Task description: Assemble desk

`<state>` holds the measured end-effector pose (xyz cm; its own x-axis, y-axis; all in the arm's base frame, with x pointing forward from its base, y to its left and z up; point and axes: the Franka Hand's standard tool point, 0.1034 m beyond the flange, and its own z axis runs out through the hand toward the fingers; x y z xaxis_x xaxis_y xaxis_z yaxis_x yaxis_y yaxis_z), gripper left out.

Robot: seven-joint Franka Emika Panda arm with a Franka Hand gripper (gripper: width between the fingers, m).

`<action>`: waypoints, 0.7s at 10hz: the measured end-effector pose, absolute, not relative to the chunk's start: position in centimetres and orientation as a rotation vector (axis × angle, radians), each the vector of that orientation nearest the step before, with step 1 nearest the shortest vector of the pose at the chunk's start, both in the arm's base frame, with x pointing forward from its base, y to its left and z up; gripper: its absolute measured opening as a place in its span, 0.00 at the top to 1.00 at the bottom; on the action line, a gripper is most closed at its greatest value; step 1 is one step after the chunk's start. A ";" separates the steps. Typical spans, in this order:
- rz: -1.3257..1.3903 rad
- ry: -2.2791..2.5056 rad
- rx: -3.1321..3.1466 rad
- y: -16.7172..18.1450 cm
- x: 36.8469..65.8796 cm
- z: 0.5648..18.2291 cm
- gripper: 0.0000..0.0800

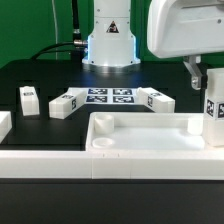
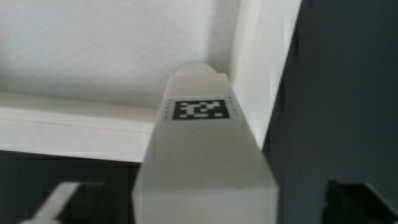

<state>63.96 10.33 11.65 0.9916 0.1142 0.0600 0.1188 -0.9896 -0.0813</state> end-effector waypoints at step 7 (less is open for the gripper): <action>-0.085 0.204 -3.034 9.9 63.9 11.6 0.64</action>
Offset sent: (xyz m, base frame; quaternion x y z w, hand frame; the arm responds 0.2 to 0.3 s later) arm 0.0000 0.0000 0.0000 0.0000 0.0000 0.0650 0.9979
